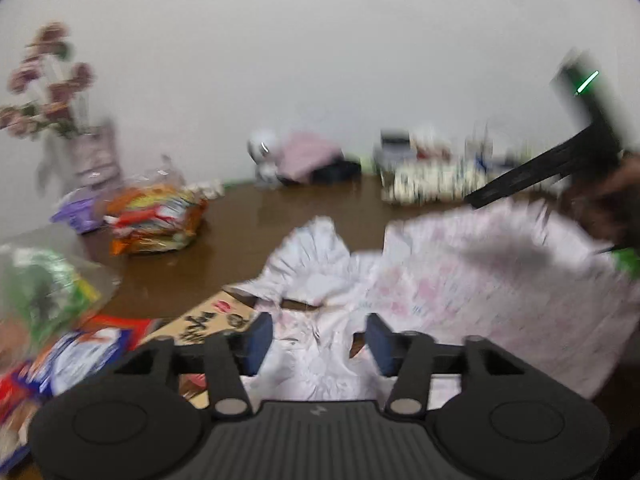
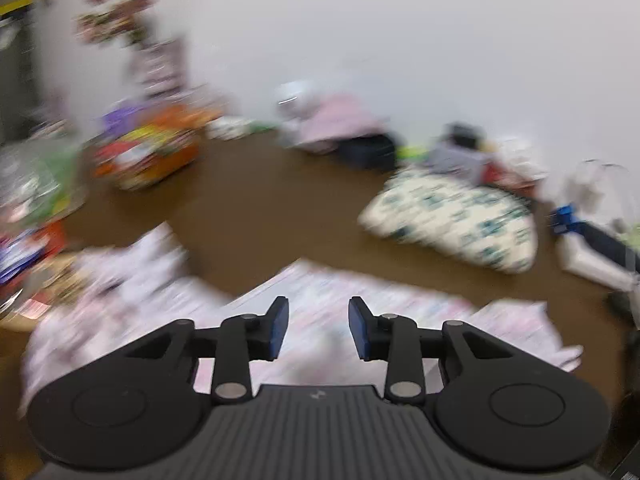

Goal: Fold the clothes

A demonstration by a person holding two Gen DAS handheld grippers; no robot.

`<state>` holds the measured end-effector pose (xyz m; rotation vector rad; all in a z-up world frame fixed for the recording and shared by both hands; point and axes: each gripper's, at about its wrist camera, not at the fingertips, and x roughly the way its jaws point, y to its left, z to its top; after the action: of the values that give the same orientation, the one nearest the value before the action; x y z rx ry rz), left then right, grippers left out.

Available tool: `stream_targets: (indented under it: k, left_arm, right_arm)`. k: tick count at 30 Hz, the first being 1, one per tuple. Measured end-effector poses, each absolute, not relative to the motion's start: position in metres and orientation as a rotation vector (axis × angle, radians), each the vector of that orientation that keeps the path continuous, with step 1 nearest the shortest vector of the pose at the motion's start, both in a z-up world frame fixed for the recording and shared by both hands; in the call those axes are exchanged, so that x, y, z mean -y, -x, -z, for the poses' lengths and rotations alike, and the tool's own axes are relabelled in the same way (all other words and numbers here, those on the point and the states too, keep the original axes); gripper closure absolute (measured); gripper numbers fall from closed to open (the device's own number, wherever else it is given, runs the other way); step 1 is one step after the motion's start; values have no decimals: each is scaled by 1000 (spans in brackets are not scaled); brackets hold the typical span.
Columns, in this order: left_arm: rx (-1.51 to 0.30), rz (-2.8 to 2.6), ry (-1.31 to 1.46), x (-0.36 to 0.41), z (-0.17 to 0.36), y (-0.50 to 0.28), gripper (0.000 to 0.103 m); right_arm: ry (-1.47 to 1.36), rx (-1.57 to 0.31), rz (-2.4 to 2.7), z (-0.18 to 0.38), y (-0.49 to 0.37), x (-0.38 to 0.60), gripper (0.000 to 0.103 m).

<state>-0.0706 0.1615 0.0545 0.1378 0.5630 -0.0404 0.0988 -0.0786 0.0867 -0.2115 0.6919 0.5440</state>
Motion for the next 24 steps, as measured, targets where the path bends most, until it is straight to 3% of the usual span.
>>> stream_targets:
  k: [5, 6, 7, 8, 12, 14, 15, 16, 20, 22, 24]
  left_arm:
    - [-722, -35, -148, -174, -10, 32, 50]
    - [-721, -17, -141, -176, -9, 33, 59]
    - [-715, 1, -159, -174, -11, 34, 89]
    - [-709, -2, -192, -172, -13, 35, 101]
    - [-566, -85, -472, -152, -32, 59, 101]
    - [-559, -78, -506, -149, -41, 67, 92]
    - [-585, -60, -513, -151, -40, 69, 84]
    - [-612, -42, -520, -152, -39, 71, 68]
    - [-653, 33, -430, -166, -51, 72, 55]
    - [-641, 85, -336, -173, -63, 57, 36]
    - [-668, 138, -306, -174, -61, 33, 37]
  right_arm:
    - [245, -787, -604, -61, -43, 89, 70]
    - [245, -812, -607, -53, -37, 94, 70]
    - [245, -832, -599, -46, -33, 97, 70]
    - [246, -851, -591, -38, -29, 101, 70]
    - [237, -849, -572, -17, -18, 113, 68]
    - [233, -842, -551, -17, -15, 118, 65]
    - [230, -840, -543, -16, -15, 120, 64]
    - [227, -838, -535, -16, -15, 122, 63]
    - [214, -826, -509, -16, -10, 133, 61]
    - [212, -811, -516, -15, -7, 136, 60]
    - [207, -806, -509, -15, -6, 135, 58]
